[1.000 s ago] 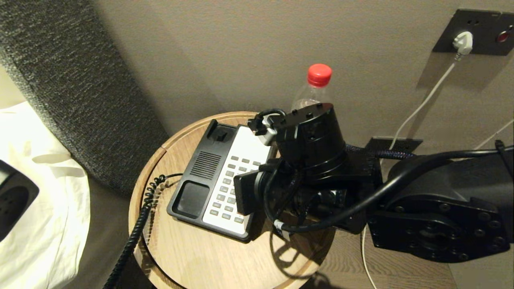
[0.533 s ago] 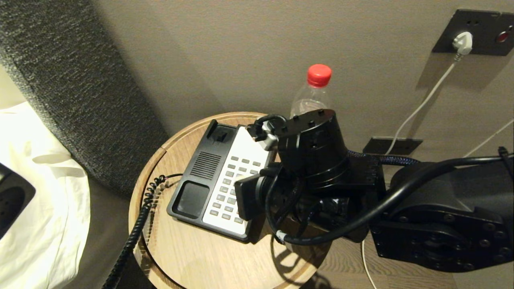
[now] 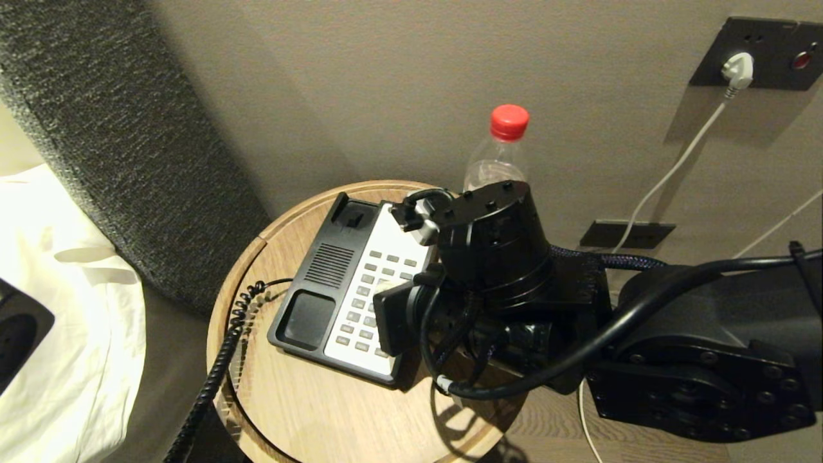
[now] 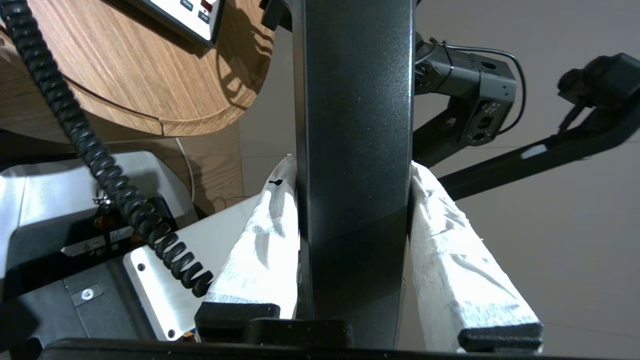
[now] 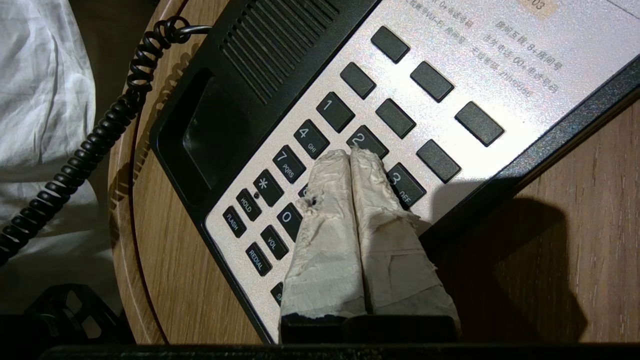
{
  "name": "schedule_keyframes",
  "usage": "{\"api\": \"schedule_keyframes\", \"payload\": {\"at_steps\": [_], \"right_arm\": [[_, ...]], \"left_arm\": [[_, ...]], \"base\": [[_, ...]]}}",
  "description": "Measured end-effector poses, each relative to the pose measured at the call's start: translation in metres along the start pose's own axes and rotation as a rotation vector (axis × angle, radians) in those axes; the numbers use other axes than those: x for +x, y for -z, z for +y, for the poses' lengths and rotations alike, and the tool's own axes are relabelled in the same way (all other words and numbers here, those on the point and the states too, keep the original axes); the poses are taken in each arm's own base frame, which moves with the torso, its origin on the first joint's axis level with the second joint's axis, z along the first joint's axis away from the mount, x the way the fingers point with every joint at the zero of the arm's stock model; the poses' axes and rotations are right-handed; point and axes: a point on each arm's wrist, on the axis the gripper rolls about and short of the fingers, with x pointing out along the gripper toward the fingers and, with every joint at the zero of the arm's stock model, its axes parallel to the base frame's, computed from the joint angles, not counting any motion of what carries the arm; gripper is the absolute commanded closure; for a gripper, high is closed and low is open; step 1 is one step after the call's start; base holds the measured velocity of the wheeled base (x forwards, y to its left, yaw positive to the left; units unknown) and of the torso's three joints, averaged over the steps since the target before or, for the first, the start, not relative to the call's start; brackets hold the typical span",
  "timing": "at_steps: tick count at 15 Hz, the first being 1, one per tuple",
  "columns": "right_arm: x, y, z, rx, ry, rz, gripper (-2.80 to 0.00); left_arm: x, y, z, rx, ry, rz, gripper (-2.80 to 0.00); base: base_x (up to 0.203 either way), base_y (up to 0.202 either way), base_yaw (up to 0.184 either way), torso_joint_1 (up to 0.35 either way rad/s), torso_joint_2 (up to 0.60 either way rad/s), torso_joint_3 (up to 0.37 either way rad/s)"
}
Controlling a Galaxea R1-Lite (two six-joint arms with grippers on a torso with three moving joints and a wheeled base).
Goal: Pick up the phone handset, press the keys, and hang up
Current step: Dial the number
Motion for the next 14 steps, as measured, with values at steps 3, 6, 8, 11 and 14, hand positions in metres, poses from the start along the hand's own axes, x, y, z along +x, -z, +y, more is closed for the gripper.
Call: {"api": "schedule_keyframes", "payload": {"at_steps": [3,6,8,11,14], "right_arm": [[-0.004,-0.005,0.001,0.009,-0.005,-0.008,0.0],[-0.015,-0.013,0.003,0.031,-0.03,-0.033,0.0],[-0.021,-0.017,0.006,0.037,-0.04,-0.045,0.0],[-0.029,-0.018,0.015,0.067,-0.08,-0.057,0.0],[-0.033,-0.02,0.024,0.066,-0.123,-0.066,0.0]], "left_arm": [[-0.001,0.001,0.001,0.0,0.002,-0.001,0.0],[-0.002,0.002,0.001,-0.003,-0.003,-0.003,0.0],[-0.003,0.002,0.001,-0.002,0.001,-0.007,0.0],[-0.004,0.002,0.001,-0.003,0.002,-0.008,0.0],[-0.004,0.003,0.002,-0.002,0.004,-0.01,0.0]], "base": [[0.0,0.0,0.0,0.0,0.0,0.0],[0.0,0.0,0.0,0.0,0.0,0.0],[0.0,0.0,0.0,0.0,0.0,0.0],[0.0,0.0,0.0,0.0,0.0,0.0],[0.0,0.0,0.0,0.0,0.0,0.0]]}}
